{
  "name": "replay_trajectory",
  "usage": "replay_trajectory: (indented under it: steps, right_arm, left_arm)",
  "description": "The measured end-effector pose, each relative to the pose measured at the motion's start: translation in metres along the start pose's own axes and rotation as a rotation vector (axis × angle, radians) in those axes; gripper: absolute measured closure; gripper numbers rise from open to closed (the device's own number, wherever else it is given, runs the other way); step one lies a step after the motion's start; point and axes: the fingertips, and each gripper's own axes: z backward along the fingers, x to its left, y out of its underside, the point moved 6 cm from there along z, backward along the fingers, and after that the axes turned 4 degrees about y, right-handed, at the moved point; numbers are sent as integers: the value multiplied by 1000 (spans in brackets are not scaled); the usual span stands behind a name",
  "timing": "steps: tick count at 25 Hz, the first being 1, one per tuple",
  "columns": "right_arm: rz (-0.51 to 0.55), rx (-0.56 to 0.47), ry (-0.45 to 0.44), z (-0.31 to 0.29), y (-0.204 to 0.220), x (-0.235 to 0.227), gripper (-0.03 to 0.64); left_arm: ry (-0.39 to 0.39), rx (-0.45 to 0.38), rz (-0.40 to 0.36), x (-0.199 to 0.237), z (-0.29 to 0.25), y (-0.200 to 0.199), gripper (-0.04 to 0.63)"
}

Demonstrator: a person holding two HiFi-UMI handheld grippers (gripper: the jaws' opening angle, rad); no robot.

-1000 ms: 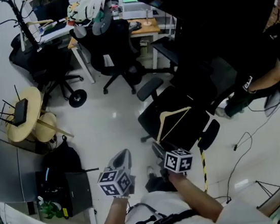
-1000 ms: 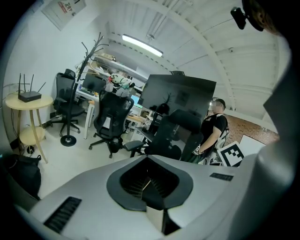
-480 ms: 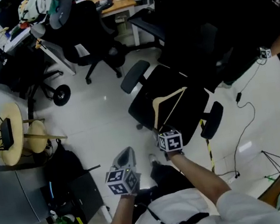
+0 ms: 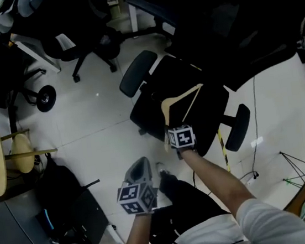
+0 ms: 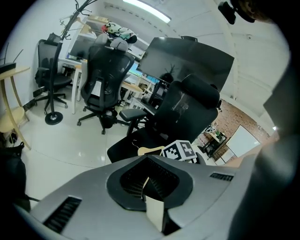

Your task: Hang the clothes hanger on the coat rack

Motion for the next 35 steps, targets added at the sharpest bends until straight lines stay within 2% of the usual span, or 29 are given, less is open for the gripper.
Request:
replay_trajectory:
  steps: [9, 17, 19, 22, 25, 29, 35]
  right_arm:
    - [-16, 53, 73, -66, -5, -19, 373]
    - [-43, 67, 81, -102, -6, -23, 381]
    - [-39, 75, 87, -108, -6, -23, 407]
    - [-51, 101, 96, -115, -5, -27, 414]
    - [-21, 124, 100, -118, -5, -30, 417]
    - [26, 122, 94, -115, -9, -28, 474]
    - [77, 133, 38, -84, 0, -9, 482]
  left_arm:
    - [5, 38, 72, 16, -30, 12, 607]
    - [7, 74, 116, 32, -41, 29, 607]
    - [1, 82, 123, 35, -44, 32, 607]
    - [-9, 90, 129, 38, -48, 34, 607]
    - [-19, 93, 136, 40, -51, 33, 607]
    - [-25, 91, 133, 39, -52, 28, 607]
    - [-47, 79, 125, 33, -48, 18, 607]
